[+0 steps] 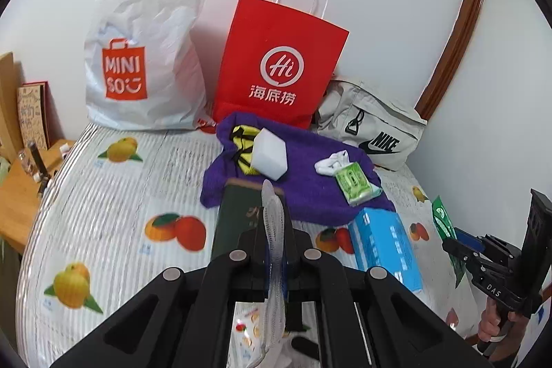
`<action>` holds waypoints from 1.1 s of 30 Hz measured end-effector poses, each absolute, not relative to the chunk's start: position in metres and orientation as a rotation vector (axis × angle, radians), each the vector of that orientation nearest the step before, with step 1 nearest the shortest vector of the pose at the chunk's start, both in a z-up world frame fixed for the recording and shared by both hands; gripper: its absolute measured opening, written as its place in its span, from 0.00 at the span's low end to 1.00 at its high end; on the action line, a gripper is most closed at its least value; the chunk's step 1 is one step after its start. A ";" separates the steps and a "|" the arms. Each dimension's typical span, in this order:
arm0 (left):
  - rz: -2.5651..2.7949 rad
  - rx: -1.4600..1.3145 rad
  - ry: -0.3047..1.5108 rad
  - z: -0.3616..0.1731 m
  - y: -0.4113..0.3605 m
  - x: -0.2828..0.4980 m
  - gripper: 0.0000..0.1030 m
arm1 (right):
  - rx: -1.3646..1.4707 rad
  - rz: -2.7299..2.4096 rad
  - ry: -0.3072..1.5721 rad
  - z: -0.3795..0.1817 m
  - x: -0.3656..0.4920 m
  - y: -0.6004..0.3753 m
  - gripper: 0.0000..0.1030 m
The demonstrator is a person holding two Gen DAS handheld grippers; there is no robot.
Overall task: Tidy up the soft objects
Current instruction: 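Carry the tissue in the left tool while the right tool carries the sachet toward the towel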
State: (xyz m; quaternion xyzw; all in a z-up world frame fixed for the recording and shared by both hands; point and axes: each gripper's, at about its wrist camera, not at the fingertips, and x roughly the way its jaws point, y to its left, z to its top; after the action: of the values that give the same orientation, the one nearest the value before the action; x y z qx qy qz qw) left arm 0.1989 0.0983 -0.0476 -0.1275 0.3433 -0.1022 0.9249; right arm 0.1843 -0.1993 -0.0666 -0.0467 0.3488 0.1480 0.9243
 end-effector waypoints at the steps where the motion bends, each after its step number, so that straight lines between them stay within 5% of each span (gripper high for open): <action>1: -0.212 -0.260 0.705 -0.046 0.098 0.204 0.05 | -0.095 0.301 0.716 -0.066 0.188 -0.199 0.27; 33: -0.274 -0.259 0.792 -0.060 0.075 0.356 0.05 | -0.070 0.257 0.791 -0.089 0.331 -0.201 0.27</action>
State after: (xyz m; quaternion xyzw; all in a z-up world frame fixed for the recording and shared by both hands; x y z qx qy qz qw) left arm 0.3564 0.0751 -0.0601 -0.1254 0.3836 -0.1328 0.9052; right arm 0.3308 -0.2013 -0.0891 -0.0340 0.3841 0.1247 0.9142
